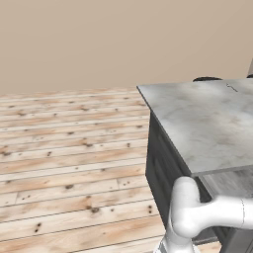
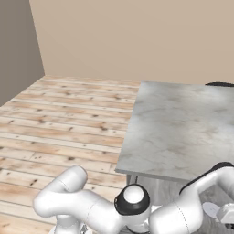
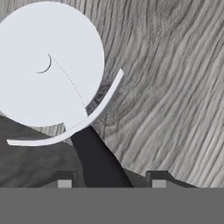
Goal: Take the pizza cutter from the drawer on the right and place it on the dining counter for cutting.
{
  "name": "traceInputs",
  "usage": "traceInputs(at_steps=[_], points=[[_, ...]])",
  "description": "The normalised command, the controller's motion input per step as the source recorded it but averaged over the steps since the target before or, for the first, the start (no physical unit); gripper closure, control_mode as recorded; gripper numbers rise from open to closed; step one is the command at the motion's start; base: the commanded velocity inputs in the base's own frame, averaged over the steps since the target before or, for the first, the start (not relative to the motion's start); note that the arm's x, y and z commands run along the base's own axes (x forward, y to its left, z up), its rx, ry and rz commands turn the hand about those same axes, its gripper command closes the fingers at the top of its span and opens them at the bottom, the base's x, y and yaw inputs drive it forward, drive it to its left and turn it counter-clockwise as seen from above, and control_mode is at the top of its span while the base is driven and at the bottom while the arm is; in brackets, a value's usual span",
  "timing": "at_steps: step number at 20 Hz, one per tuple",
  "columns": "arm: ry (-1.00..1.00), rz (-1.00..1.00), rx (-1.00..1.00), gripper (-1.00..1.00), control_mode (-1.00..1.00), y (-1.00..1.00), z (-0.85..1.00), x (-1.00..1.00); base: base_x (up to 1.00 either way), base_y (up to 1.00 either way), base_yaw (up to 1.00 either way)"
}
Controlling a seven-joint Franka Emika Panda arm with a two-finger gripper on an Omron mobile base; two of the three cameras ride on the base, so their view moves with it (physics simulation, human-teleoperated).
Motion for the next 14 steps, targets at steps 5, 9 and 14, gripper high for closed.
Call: traceInputs(at_steps=[5,9,14], points=[[-0.01,0.00,-0.08,1.00,-1.00,0.66,0.63,-0.32,0.00,0.00,0.00],[-0.01,0.00,-0.12,1.00,-1.00,0.86,0.69,-0.35,0.00,0.00,0.00],[0.00,0.00,-0.13,1.00,-1.00,0.93,0.74,-0.35,0.00,0.00,0.00]])
